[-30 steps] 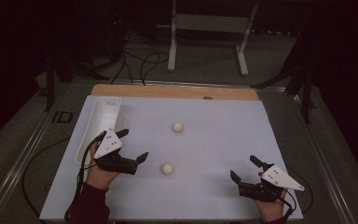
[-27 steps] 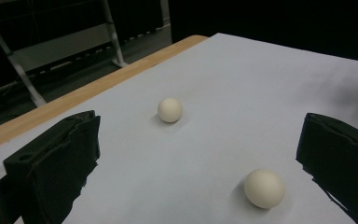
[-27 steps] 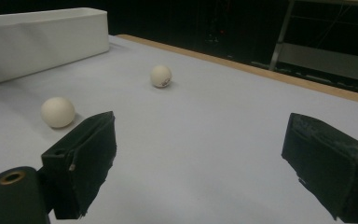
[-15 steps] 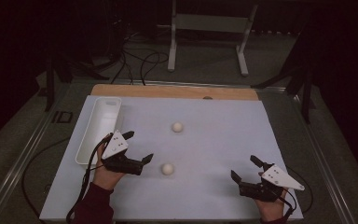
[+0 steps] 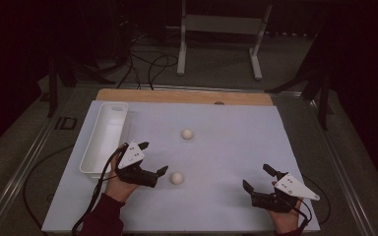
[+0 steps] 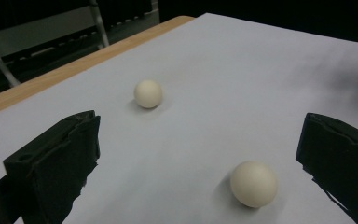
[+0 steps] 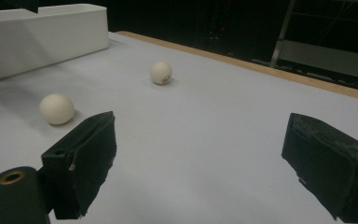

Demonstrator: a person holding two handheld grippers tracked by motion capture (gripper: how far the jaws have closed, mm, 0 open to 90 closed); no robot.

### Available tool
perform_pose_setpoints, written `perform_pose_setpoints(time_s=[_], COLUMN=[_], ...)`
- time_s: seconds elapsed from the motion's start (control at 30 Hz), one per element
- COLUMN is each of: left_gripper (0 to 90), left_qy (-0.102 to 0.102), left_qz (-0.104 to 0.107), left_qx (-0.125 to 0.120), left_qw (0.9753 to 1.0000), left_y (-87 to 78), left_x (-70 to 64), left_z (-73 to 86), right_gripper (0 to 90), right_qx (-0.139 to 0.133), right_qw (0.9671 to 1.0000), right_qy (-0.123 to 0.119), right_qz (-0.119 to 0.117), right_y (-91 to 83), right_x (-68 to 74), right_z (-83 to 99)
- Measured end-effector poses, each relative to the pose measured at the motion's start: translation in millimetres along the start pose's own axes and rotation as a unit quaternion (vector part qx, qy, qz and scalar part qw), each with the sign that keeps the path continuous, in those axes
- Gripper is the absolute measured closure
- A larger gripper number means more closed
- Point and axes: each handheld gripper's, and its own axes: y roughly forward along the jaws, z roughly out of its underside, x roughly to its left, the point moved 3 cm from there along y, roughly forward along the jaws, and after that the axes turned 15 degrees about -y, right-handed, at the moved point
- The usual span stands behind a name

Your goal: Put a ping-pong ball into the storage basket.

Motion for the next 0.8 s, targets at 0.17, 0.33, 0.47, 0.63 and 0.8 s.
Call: perform_pose_setpoints(time_s=[0.17, 0.33, 0.47, 0.63, 0.8], left_gripper=[0.1, 0.1, 0.1, 0.1, 0.1], left_qy=[0.002, 0.005, 0.003, 0.009, 0.012], left_qz=[0.004, 0.007, 0.012, 0.020, 0.025], left_qx=[0.005, 0.010, 0.014, 0.025, 0.032], left_qw=[1.0000, 0.9999, 0.9998, 0.9995, 0.9991], left_y=[3.0, 6.4, 9.2, 16.1, 20.7], left_x=[-2.6, -5.4, -7.3, -13.6, -17.1], left_z=[1.8, 3.7, 5.4, 8.8, 11.5], right_gripper=[9.6, 9.6, 9.6, 9.6, 9.6], right_qx=[0.001, 0.001, 0.002, 0.002, 0.003], right_qw=[1.0000, 1.0000, 1.0000, 1.0000, 1.0000], right_qy=[-0.001, -0.001, -0.003, -0.003, -0.003], right_qz=[0.000, 0.001, -0.001, -0.002, -0.002], right_y=[0.2, 0.3, 1.0, 1.2, 1.2], right_x=[0.2, 0.2, 1.1, 1.4, 1.1], right_z=[-0.1, 0.1, 0.2, 0.1, 0.4])
